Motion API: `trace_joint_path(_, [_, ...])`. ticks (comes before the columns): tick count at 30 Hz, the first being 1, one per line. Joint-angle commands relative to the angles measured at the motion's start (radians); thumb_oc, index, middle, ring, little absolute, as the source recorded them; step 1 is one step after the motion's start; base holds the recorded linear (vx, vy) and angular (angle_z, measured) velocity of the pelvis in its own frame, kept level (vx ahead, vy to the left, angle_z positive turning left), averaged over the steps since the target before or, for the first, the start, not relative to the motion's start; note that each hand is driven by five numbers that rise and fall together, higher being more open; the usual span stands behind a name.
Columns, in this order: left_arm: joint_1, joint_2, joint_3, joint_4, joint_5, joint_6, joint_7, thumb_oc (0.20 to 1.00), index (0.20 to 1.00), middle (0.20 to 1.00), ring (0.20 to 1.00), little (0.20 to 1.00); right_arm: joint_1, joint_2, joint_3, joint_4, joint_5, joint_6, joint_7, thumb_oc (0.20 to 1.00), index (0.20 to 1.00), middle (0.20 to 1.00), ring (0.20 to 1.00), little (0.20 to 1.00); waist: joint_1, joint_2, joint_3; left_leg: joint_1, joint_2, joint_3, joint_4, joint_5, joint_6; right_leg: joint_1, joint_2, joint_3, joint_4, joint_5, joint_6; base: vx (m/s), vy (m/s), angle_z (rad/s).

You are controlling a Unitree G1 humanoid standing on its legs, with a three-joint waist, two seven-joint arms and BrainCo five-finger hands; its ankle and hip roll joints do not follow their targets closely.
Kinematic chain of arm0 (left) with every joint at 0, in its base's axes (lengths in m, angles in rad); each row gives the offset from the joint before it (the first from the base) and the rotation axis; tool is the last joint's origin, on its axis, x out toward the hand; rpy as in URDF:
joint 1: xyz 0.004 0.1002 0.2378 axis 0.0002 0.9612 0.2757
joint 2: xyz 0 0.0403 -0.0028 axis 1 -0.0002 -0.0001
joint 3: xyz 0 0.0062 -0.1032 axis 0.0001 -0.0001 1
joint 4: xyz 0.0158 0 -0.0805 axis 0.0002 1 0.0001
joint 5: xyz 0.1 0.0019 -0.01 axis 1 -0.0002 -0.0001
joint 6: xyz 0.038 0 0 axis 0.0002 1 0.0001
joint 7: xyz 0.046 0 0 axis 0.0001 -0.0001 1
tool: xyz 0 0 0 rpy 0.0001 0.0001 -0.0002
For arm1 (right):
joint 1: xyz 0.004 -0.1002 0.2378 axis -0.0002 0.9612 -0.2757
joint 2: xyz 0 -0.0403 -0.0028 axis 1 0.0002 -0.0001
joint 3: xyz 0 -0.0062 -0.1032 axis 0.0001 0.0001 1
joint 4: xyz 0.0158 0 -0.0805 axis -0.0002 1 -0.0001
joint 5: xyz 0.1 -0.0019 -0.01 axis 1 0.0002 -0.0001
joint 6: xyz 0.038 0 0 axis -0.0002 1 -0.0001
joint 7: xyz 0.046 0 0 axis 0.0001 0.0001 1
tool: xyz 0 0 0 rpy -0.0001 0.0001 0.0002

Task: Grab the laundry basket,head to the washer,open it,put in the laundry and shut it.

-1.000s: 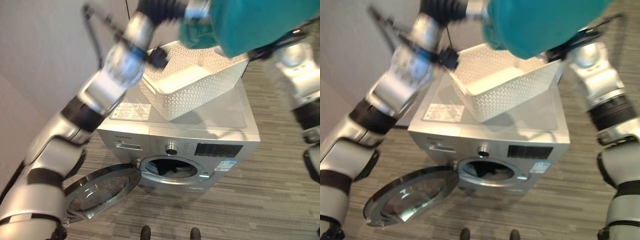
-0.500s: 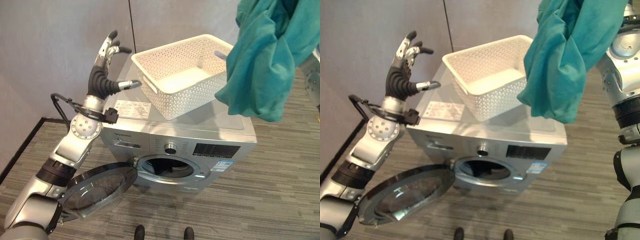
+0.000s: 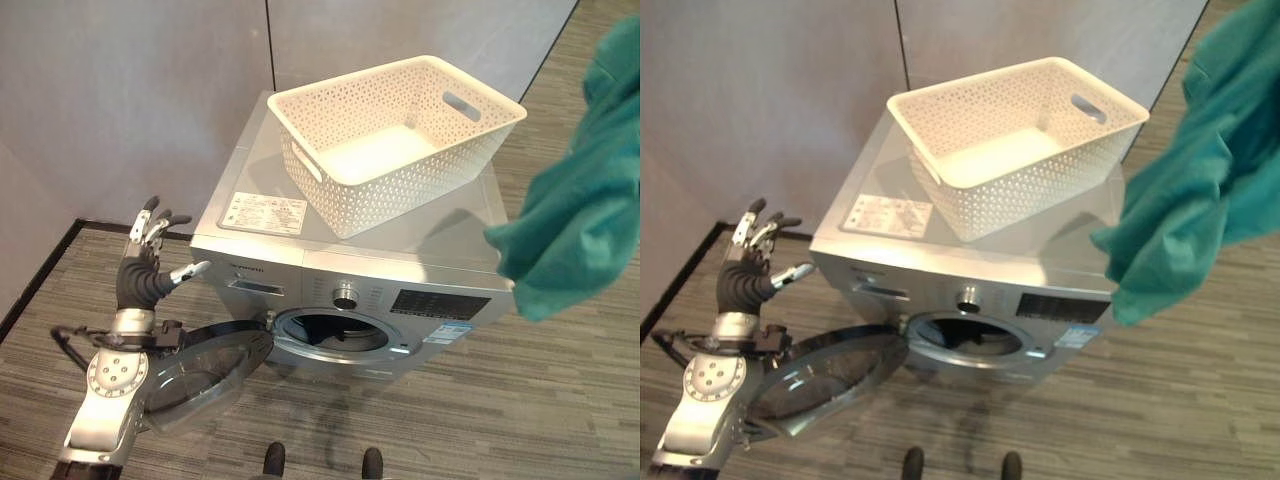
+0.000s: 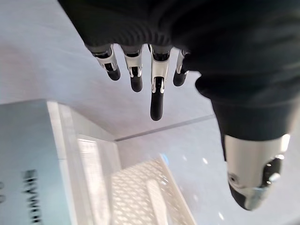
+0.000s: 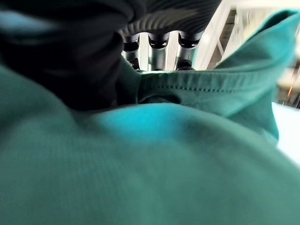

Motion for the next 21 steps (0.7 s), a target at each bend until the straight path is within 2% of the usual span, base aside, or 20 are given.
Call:
trace_joint_path(1, [0.028, 0.031, 0.023, -0.052, -0.011, -0.031, -0.026, 1.0, 1.0, 1.0, 1.0, 1.0, 0.112, 0.036, -0.152, -0.057, -0.035, -0.069, 0.004, 0.2, 0.2, 0.2, 0.2, 0.2, -0.016, -0.067, -0.075, 0.009, 0.004, 0.0, 0.005, -0.086, 0.021, 0.02, -0.021, -0.031, 0.0, -0.031, 0.022, 0.02, 0.015, -0.13])
trace_joint_path(2, [0.057, -0.003, 0.034, -0.038, -0.003, -0.026, -0.031, 1.0, 1.0, 1.0, 1.0, 1.0, 0.218, 0.099, -0.214, -0.102, -0.05, -0.066, 0.019, 0.2, 0.2, 0.2, 0.2, 0.2, -0.027, -0.064, -0.073, 0.012, 0.005, 0.01, 0.005, -0.089, 0.023, 0.017, -0.021, -0.024, 0.0, -0.031, 0.023, 0.01, 0.01, -0.17])
trace_joint_path(3, [0.058, 0.001, 0.028, -0.039, -0.002, -0.026, -0.032, 1.0, 1.0, 1.0, 1.0, 1.0, 0.239, 0.107, -0.231, -0.115, -0.051, -0.062, 0.02, 0.2, 0.2, 0.2, 0.2, 0.2, -0.02, -0.067, -0.076, 0.012, 0.005, 0.01, 0.005, -0.09, 0.023, 0.017, -0.021, -0.023, 0.0, -0.031, 0.023, 0.01, 0.017, -0.2])
trace_joint_path(4, [0.079, -0.028, 0.046, -0.024, -0.012, -0.021, -0.037, 1.0, 1.0, 1.0, 1.0, 1.0, 0.308, 0.148, -0.265, -0.158, -0.076, -0.059, 0.036, 0.2, 0.2, 0.2, 0.2, 0.2, -0.04, -0.061, -0.071, 0.014, 0.006, 0.017, 0.005, -0.091, 0.026, 0.013, -0.021, -0.015, 0.0, -0.029, 0.023, 0.0, 0.008, -0.21])
trace_joint_path(5, [0.08, -0.023, 0.039, -0.025, -0.013, -0.022, -0.039, 1.0, 1.0, 1.0, 1.0, 1.0, 0.335, 0.161, -0.286, -0.178, -0.079, -0.052, 0.036, 0.2, 0.2, 0.2, 0.2, 0.2, -0.032, -0.064, -0.075, 0.014, 0.006, 0.017, 0.005, -0.091, 0.026, 0.013, -0.021, -0.015, 0.0, -0.029, 0.023, 0.0, 0.013, -0.12])
trace_joint_path(7, [0.116, -0.037, 0.053, -0.007, 0.011, -0.016, -0.053, 1.0, 1.0, 1.0, 1.0, 1.0, 0.472, 0.25, -0.347, -0.262, -0.098, -0.035, 0.074, 0.2, 0.2, 0.2, 0.2, 0.2, -0.05, -0.06, -0.074, 0.018, 0.007, 0.028, 0.005, -0.095, 0.029, 0.008, -0.019, -0.001, 0.0, -0.029, 0.023, 0.01, 0.006, -0.12])
trace_joint_path(10, [0.138, -0.031, 0.05, 0.005, 0.034, -0.014, -0.069, 1.0, 1.0, 1.0, 1.0, 1.0, 0.529, 0.299, -0.366, -0.301, -0.089, -0.028, 0.102, 0.2, 0.2, 0.2, 0.2, 0.2, -0.058, -0.058, -0.072, 0.02, 0.008, 0.035, 0.005, -0.097, 0.031, 0.003, -0.019, 0.007, 0.0, -0.026, 0.024, -0.01, 0.003, -0.12])
trace_joint_path(11, [0.158, -0.039, 0.039, 0.013, 0.029, -0.007, -0.086, 1.0, 1.0, 1.0, 1.0, 1.0, 0.572, 0.34, -0.359, -0.321, -0.077, -0.018, 0.127, 0.2, 0.2, 0.2, 0.2, 0.2, -0.068, -0.055, -0.068, 0.021, 0.009, 0.043, 0.005, -0.099, 0.033, -0.002, -0.018, 0.014, 0.0, -0.024, 0.026, -0.02, -0.002, -0.2])
trace_joint_path(14, [0.18, -0.038, 0.017, 0.019, 0.025, -0.002, -0.104, 1.0, 1.0, 1.0, 1.0, 1.0, 0.614, 0.385, -0.332, -0.329, -0.074, -0.007, 0.144, 0.2, 0.2, 0.2, 0.2, 0.2, -0.071, -0.054, -0.065, 0.024, 0.009, 0.047, 0.005, -0.1, 0.034, -0.003, -0.018, 0.018, 0.0, -0.024, 0.025, -0.01, -0.005, -0.14])
trace_joint_path(16, [0.204, -0.025, -0.013, 0.034, 0.061, 0.009, -0.122, 1.0, 1.0, 1.0, 1.0, 1.0, 0.654, 0.456, -0.258, -0.35, -0.065, 0.018, 0.177, 0.2, 0.2, 0.2, 0.2, 0.2, -0.077, -0.053, -0.058, 0.025, 0.009, 0.048, 0.005, -0.099, 0.035, -0.003, -0.018, 0.02, 0.0, -0.024, 0.024, 0.0, 0.0, 0.0])
trace_joint_path(21, [0.237, -0.003, -0.07, 0.081, 0.121, 0.032, -0.154, 1.0, 1.0, 1.0, 1.0, 1.0, 0.689, 0.509, -0.139, -0.388, -0.006, 0.049, 0.254, 0.2, 0.2, 0.2, 0.2, 0.2, -0.077, -0.051, -0.039, 0.024, 0.008, 0.047, 0.005, -0.095, 0.035, -0.003, -0.018, 0.015, 0.0, -0.025, 0.022, 0.0, -0.007, 0.0])
